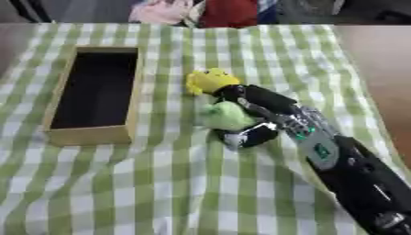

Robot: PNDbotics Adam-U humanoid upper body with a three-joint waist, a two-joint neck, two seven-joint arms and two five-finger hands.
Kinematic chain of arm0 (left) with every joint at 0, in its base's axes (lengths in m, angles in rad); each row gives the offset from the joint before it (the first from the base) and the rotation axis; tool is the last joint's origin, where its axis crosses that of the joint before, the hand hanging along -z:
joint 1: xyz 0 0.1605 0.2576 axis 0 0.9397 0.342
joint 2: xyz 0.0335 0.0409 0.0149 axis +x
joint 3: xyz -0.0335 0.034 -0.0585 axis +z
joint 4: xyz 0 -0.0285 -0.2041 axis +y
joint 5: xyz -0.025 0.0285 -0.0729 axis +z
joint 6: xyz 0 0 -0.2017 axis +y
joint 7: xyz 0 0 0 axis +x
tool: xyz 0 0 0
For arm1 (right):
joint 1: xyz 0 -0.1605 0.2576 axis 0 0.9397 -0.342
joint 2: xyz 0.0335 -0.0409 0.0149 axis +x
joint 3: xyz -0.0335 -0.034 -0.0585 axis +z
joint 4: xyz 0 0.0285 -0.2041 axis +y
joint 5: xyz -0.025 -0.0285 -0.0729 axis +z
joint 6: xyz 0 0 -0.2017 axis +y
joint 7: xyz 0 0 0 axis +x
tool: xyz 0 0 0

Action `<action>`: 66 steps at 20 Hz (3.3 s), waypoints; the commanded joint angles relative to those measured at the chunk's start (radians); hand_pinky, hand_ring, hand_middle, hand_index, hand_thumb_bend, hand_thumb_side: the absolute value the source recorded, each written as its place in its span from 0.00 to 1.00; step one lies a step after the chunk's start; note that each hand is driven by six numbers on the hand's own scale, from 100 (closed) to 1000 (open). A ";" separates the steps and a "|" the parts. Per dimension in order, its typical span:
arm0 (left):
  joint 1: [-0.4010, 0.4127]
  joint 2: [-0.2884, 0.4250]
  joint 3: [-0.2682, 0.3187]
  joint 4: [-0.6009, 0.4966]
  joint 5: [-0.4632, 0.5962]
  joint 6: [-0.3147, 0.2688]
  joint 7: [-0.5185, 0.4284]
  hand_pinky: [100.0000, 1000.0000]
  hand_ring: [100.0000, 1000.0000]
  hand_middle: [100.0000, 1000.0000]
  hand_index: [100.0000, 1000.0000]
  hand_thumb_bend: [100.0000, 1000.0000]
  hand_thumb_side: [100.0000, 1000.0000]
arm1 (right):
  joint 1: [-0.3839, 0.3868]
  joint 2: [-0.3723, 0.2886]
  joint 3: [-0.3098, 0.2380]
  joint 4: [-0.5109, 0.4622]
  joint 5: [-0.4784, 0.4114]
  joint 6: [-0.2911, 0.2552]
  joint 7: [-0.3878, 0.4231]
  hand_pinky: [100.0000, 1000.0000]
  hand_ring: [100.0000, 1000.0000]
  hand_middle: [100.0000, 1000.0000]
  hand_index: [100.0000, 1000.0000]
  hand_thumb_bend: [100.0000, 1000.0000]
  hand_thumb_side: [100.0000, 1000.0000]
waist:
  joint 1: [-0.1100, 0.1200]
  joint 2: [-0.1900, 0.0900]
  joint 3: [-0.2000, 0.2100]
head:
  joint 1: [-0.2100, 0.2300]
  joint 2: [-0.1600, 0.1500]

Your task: Pick up objects on the table and place them in the box.

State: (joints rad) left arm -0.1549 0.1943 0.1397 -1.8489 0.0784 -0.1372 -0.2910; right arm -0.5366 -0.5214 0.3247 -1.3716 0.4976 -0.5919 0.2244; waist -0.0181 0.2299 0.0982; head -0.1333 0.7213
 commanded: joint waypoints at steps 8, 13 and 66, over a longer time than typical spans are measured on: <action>-0.005 0.019 0.001 -0.015 0.007 -0.001 0.000 0.75 0.64 0.61 0.68 0.00 0.92 | -0.020 -0.049 -0.012 -0.063 -0.076 0.017 0.036 0.60 0.86 0.41 0.71 0.00 1.00 | 0.003 -0.021 -0.003 | 0.000 0.010; -0.004 0.020 0.001 -0.014 0.008 0.000 -0.001 0.75 0.64 0.61 0.68 0.00 0.92 | -0.035 -0.070 -0.013 -0.097 -0.110 0.019 0.045 0.60 0.85 0.42 0.71 0.00 1.00 | 0.002 -0.024 -0.005 | -0.001 0.011; -0.165 0.031 -0.092 -0.095 0.175 0.031 -0.071 0.75 0.64 0.62 0.68 0.00 0.86 | -0.483 0.147 -0.074 0.418 0.385 -0.169 -0.039 0.70 0.88 0.81 0.94 0.57 0.62 | -0.074 -0.005 0.330 | -0.260 -0.089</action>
State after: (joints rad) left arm -0.3083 0.2189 0.0473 -1.9229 0.2510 -0.1064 -0.3575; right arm -0.9950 -0.3665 0.2589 -0.9518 0.8578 -0.7583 0.1906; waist -0.1008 0.2389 0.4266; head -0.3893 0.6450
